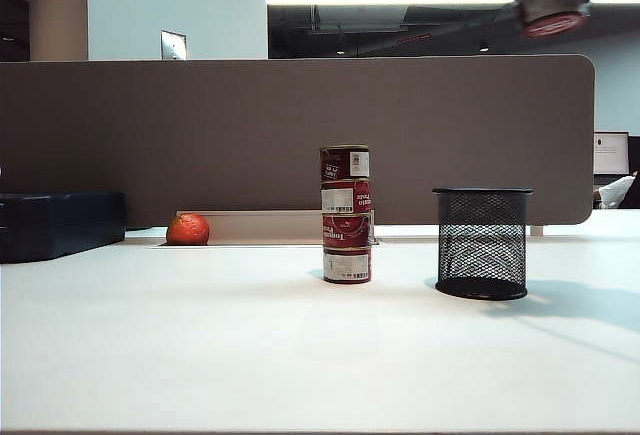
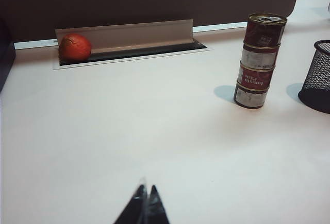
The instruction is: Take a can of tomato sauce from the stacked ones and place it on the table.
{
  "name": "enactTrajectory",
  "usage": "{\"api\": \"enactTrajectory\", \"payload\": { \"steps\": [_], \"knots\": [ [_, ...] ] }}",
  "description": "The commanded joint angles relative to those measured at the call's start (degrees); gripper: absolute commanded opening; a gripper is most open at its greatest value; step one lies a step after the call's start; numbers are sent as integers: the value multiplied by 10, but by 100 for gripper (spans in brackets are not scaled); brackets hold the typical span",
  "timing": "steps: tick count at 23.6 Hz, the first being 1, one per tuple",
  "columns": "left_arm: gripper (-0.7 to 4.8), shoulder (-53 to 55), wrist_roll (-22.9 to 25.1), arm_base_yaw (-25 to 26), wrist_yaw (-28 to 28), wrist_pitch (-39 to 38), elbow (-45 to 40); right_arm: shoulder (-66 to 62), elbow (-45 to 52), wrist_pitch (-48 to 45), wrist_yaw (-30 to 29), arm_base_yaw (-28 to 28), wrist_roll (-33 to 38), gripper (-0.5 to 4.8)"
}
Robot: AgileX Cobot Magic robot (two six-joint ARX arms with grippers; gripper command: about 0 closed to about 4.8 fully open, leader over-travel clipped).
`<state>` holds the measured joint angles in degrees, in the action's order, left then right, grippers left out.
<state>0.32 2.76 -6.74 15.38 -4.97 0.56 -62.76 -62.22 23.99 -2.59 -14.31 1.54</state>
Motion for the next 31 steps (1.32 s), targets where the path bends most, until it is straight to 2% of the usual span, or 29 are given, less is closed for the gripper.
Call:
{"api": "enactTrajectory", "payload": {
  "steps": [1, 8, 13, 17, 22, 31],
  "knots": [
    [-6, 0, -2, 0, -1, 8, 2, 24, 25, -33, 1, 12, 2, 8],
    [-6, 0, -2, 0, -1, 7, 2, 41, 111, -69, 1, 16, 20, 8],
    [-6, 0, -2, 0, -1, 8, 2, 56, 217, -159, 15, 17, 62, 8],
    [-6, 0, -2, 0, -1, 8, 2, 56, 275, -192, 31, 17, 62, 8],
    [-6, 0, -2, 0, -1, 8, 2, 56, 324, -237, 44, 18, 65, 8],
    [-6, 0, -2, 0, -1, 8, 2, 56, 386, -261, 71, 18, 92, 8]
  ]
}}
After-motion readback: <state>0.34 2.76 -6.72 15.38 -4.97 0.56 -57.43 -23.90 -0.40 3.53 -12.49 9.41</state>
